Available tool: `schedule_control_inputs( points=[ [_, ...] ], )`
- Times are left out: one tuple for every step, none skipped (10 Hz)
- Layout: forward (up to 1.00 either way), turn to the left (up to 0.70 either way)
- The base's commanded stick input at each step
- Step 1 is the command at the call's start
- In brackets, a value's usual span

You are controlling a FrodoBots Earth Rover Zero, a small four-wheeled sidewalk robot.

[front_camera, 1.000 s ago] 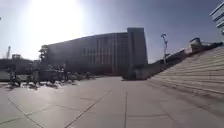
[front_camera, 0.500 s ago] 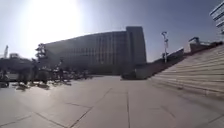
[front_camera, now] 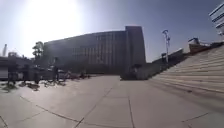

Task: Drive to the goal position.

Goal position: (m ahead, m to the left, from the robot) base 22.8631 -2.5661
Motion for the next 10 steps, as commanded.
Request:
schedule_control_inputs(
  points=[
    [1.00, 0.00],
    [1.00, 0.00],
    [1.00, 0.00],
    [1.00, 0.00],
    [1.00, 0.00],
    [1.00, 0.00],
    [1.00, 0.00],
    [1.00, 0.00],
    [1.00, 0.00],
    [1.00, 0.00]
  ],
)
